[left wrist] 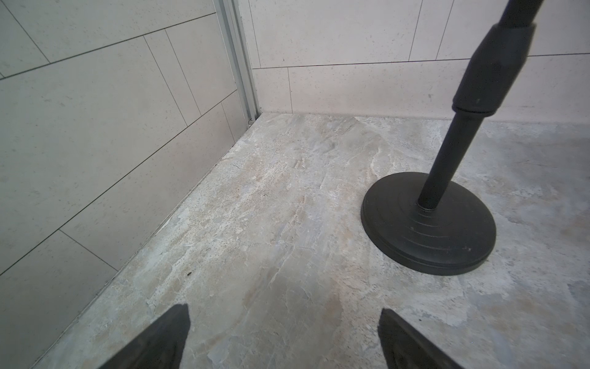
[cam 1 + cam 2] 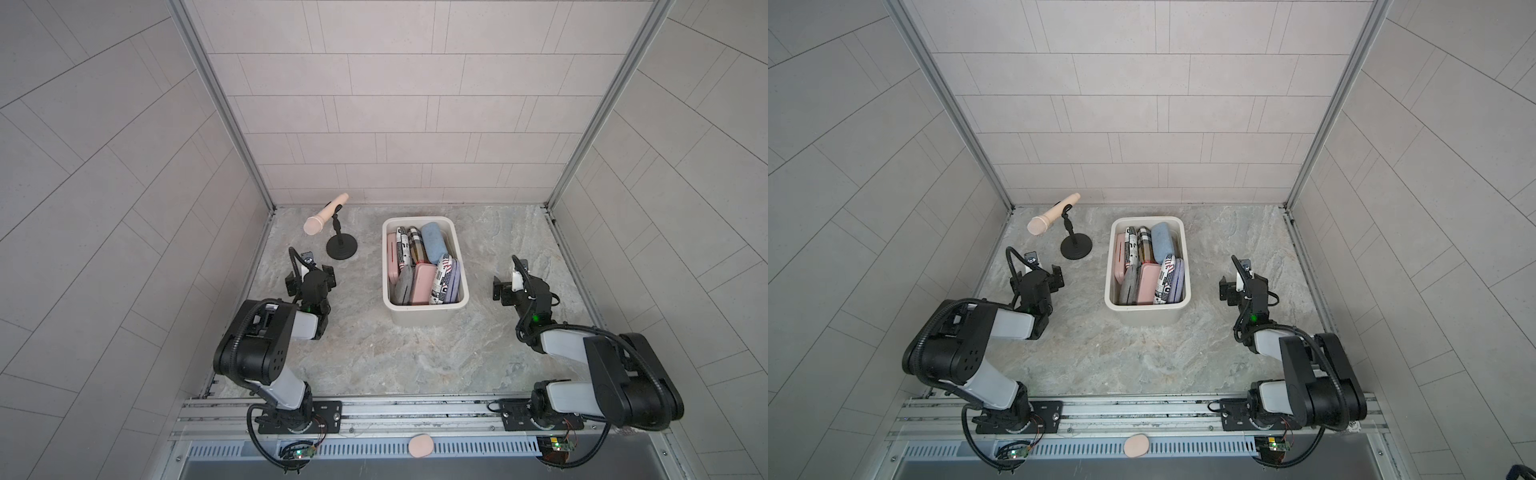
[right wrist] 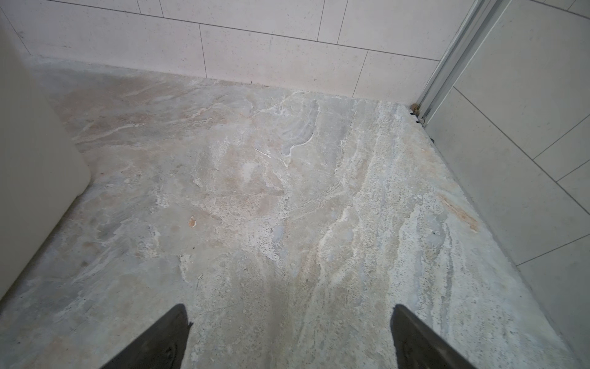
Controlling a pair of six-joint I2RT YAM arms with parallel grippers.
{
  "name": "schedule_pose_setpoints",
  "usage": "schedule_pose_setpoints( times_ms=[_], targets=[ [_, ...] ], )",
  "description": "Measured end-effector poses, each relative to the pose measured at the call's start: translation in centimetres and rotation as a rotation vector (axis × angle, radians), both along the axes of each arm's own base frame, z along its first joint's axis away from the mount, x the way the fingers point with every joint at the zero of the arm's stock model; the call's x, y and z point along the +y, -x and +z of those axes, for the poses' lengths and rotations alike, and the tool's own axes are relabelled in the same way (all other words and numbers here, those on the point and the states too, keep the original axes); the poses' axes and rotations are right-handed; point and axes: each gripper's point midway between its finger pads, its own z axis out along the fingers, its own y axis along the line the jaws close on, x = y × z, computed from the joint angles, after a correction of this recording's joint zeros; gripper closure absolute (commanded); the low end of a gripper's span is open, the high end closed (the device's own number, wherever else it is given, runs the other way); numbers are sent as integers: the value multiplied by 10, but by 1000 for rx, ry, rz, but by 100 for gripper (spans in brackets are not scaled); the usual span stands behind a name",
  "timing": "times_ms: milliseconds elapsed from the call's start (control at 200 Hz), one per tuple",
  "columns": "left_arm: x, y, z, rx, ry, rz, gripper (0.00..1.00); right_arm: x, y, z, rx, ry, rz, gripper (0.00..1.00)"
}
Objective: Put the glasses cases into the storage boxes
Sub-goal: Reset both arms
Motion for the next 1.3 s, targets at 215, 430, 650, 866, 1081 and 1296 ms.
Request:
schedule_pose_setpoints(
  times_ms=[215, 430, 650, 866, 1081, 1296],
  targets=[
    [0, 0, 0, 0, 0, 0, 0, 2, -18, -21, 68, -1, 13, 0],
    [0, 0, 0, 0, 0, 0, 0, 1, -38, 1, 21, -12, 8, 0],
    [0, 0, 0, 0, 0, 0, 0, 1, -35, -5, 49, -13, 9, 0],
    [0, 0, 0, 0, 0, 0, 0, 1, -35, -6, 54, -13, 9, 0],
    [0, 0, 0, 2, 0, 0, 0, 1, -35, -7, 55, -13, 10, 0],
    [2, 1, -2, 8, 3, 3, 0, 1, -34, -8, 61, -13, 9, 0]
  ],
)
